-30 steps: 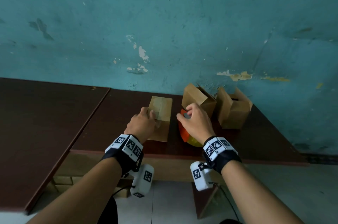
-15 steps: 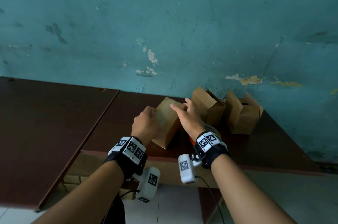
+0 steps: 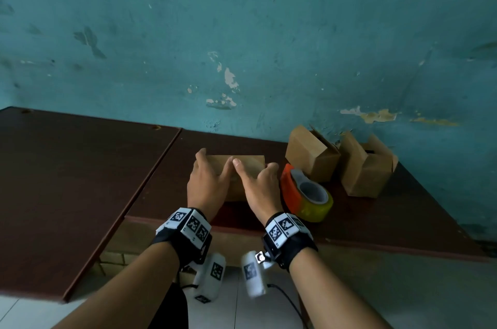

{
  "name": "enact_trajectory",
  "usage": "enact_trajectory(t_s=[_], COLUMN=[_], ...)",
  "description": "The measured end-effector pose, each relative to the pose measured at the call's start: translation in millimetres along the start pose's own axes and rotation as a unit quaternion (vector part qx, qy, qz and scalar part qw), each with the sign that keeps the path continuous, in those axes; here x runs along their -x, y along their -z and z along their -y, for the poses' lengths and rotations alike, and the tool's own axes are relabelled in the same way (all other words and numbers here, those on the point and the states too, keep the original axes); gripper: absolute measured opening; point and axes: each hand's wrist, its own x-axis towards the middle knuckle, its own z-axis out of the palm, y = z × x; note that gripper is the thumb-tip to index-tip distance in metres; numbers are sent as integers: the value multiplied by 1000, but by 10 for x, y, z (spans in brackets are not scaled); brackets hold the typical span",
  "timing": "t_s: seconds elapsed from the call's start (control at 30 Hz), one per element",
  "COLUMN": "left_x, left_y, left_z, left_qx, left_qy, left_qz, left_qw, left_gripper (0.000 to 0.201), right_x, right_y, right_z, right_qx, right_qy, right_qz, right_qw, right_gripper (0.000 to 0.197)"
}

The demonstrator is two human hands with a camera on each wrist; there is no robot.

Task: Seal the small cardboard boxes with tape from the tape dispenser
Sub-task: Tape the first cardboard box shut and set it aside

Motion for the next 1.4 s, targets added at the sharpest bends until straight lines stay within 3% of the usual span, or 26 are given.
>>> enact_trajectory(t_s=[0.13,0.3,0.53,0.7,1.03,1.2,1.3,1.37,1.4], left_x=[23,29,-45,-80,-127,-143,-148,-155,-148], left_y=[-45,-57,-22,21,45,49,55,53,50], left_z=[8,26,83,82,77,123,125,121,112], left_qx=[-42,-42,-18,-6,110,139,124,85,65], left_qy=[-7,-1,19,17,95,143,145,143,141], left_qz=[-15,-18,-20,-24,15,60,71,60,49], left_qw=[999,999,999,1000,989,978,979,984,987], left_gripper=[88,90,55,48,65,74,78,71,67], right_x=[15,-11,-191,-253,-280,-233,-266,-295,-302], right_y=[-52,-32,-30,-2,94,164,163,129,112], right_z=[-51,-40,-114,-141,-183,-133,-159,-177,-185], right_qx=[30,58,75,32,-35,-9,26,84,95], right_qy=[18,27,43,42,-38,-72,-49,-20,-17], right_qz=[-36,-37,-32,-19,37,75,68,70,61], right_qw=[999,997,996,998,998,995,996,994,993], right_gripper=[95,83,71,58,60,73,64,52,56])
